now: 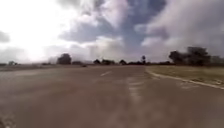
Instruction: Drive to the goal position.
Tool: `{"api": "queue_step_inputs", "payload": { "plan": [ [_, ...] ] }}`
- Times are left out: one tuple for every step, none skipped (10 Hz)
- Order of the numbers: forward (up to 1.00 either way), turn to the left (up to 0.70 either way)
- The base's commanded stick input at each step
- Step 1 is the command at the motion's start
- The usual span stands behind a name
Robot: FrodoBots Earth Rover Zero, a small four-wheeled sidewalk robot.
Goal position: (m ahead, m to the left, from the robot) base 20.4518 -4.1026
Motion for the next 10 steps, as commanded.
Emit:
{"api": "queue_step_inputs", "payload": {
  "plan": [
    [1.00,0.00],
    [1.00,0.00],
    [1.00,0.00],
    [1.00,0.00],
    [1.00,0.00],
    [1.00,0.00],
    [1.00,0.00],
    [1.00,0.00],
    [1.00,0.00],
    [1.00,-0.40]
  ]
}}
